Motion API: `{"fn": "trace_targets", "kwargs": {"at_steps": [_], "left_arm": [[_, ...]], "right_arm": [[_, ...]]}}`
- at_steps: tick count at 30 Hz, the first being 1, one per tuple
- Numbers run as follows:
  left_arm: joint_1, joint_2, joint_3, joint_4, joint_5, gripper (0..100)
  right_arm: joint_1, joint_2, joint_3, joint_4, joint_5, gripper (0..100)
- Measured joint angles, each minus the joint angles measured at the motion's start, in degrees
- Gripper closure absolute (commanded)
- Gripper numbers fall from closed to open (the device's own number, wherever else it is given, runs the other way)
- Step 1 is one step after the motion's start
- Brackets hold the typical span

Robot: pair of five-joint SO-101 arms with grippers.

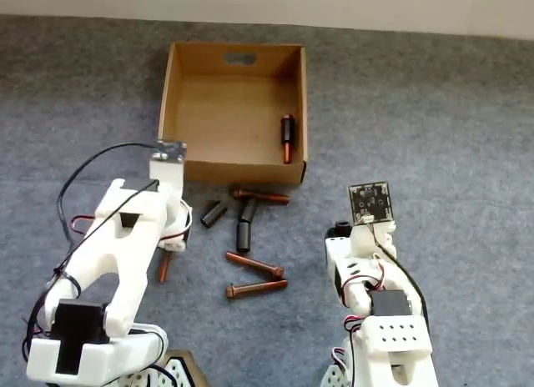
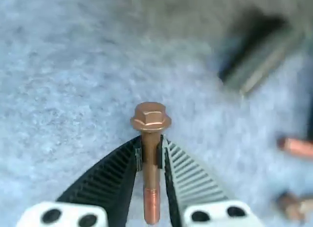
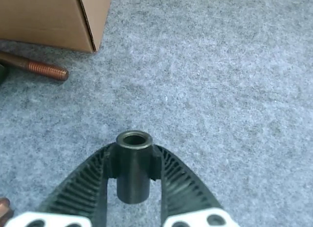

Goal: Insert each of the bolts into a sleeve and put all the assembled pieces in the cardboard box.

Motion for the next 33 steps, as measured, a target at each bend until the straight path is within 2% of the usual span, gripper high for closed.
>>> {"fn": "trace_targets", "kwargs": {"at_steps": [2,4,14,17,21,23,28,33], "left_arm": [[0.4,0.0,-0.2,-0.2,-5.4,97],[1.5,0.0,-0.3,-1.1,-7.0,97],[14.0,0.1,-0.3,-2.2,-7.7,97],[13.7,0.1,0.1,-4.7,-6.3,96],[13.7,0.0,3.1,-9.3,-6.1,82],[13.5,0.0,3.4,-10.1,-6.2,78],[13.1,-0.1,3.4,-10.6,-6.1,82],[13.2,-0.1,3.4,-10.6,-2.4,86]], "right_arm": [[0.0,0.0,0.0,0.0,0.0,99.3],[0.0,0.0,0.0,0.0,0.0,99.3],[0.0,0.0,0.0,0.0,0.0,99.3],[0.0,0.0,0.0,0.0,0.0,99.3],[0.0,0.0,0.0,0.0,0.0,99.3],[0.0,0.0,0.0,0.0,0.0,99.3],[0.0,0.0,0.0,0.0,0.0,99.3],[0.0,0.0,0.0,0.0,0.0,99.3]]}}
